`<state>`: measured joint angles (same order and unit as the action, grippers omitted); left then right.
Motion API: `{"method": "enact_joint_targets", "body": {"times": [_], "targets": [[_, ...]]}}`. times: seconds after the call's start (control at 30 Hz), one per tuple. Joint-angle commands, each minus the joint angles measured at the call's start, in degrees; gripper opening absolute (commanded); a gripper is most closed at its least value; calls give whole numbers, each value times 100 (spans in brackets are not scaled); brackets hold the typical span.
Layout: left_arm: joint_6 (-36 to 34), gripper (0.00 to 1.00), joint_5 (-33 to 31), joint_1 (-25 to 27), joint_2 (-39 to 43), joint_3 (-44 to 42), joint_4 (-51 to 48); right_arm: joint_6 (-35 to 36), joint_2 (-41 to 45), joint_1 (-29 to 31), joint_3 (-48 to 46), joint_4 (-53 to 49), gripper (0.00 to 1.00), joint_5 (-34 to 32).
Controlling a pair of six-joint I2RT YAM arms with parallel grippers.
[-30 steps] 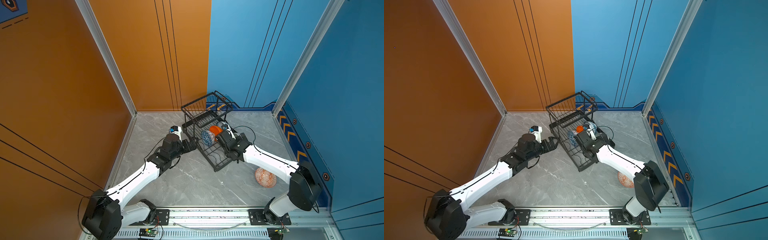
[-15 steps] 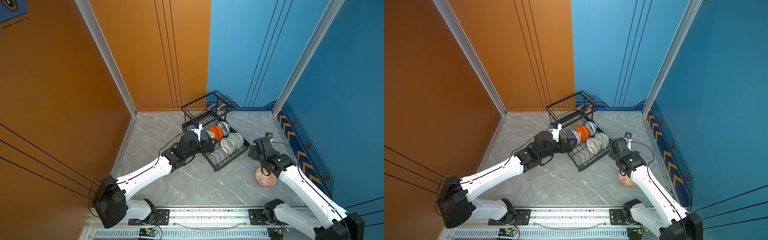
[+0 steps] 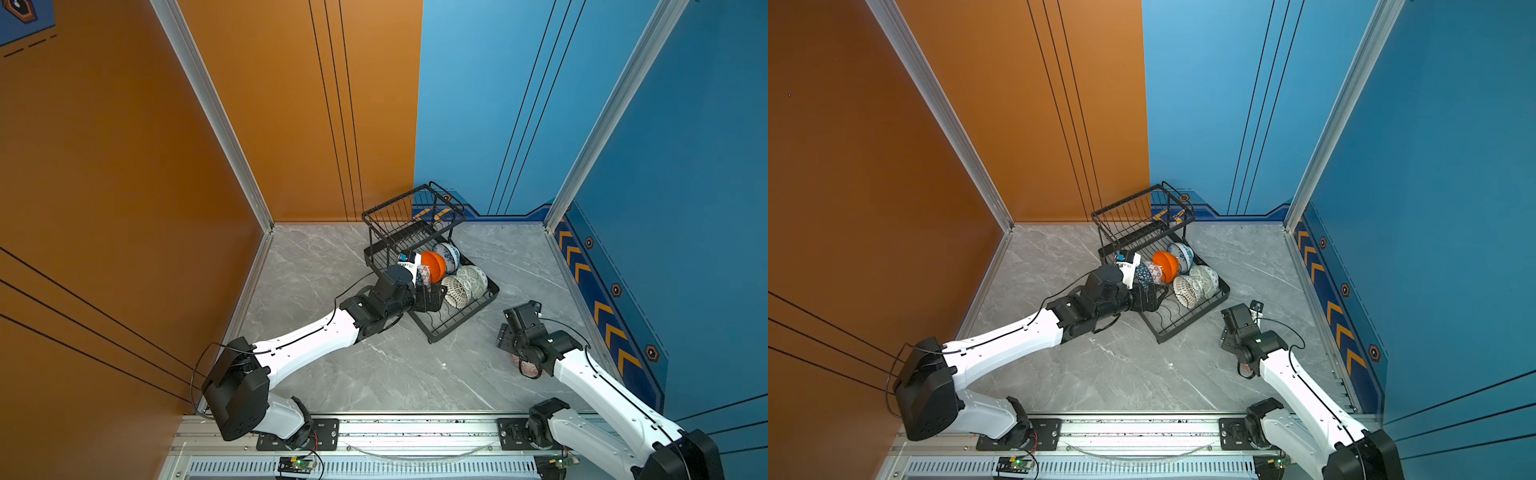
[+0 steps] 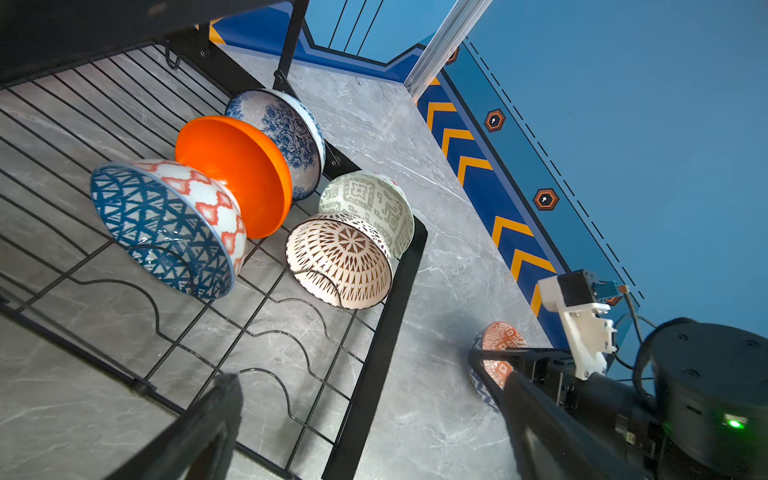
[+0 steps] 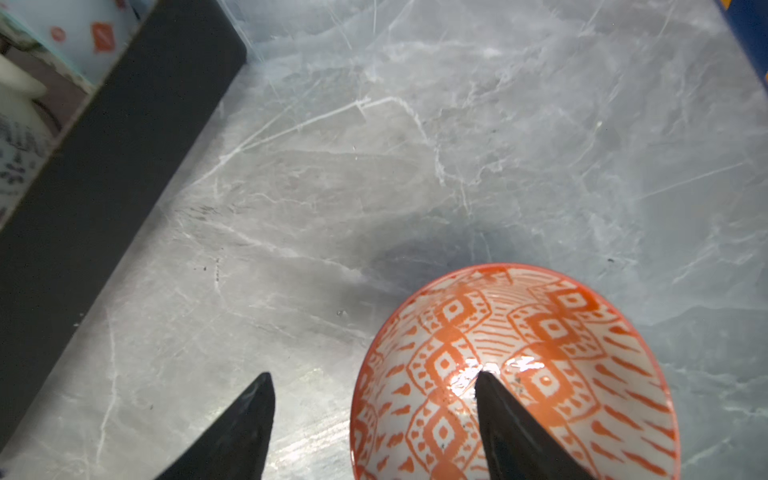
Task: Load the bowls into the dish rack
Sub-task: 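Open the right gripper and move it over the orange-patterned bowl on the floor, then lower the right gripper and grasp the orange-patterned bowl rim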
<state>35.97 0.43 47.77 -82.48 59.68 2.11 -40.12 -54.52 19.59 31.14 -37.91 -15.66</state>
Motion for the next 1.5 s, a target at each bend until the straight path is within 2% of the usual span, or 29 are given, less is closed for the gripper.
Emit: {"method": "enact_joint_targets", "body": {"times": [0.0,0.1,0.23,0.4,0.63,0.9,1.2,1.37,1.47], "targets": [[-53,98,29,70,-2,50,61,-115,-155,-50,-155,281,72,135],[-75,98,28,49,6,99,0,-1,-389,-43,-237,614,62,313],[-104,98,-70,40,125,52,-132,31,-789,50,-238,871,54,398],[-59,98,-125,-76,287,-217,-136,27,-1150,269,-92,935,47,340],[-98,98,-157,-164,442,-255,-210,49,-1284,538,23,935,24,101],[-81,98,-182,-211,514,-319,-220,67,-1607,929,251,911,8,-85],[-99,98,-165,-286,566,-342,-230,-80,-1942,1612,713,773,2,-467],[-91,98,-157,-304,566,-362,-236,39,-1846,1576,779,553,4,-709],[-94,98,-157,-304,557,-365,-232,105,-1571,1439,770,281,9,-910]]}}
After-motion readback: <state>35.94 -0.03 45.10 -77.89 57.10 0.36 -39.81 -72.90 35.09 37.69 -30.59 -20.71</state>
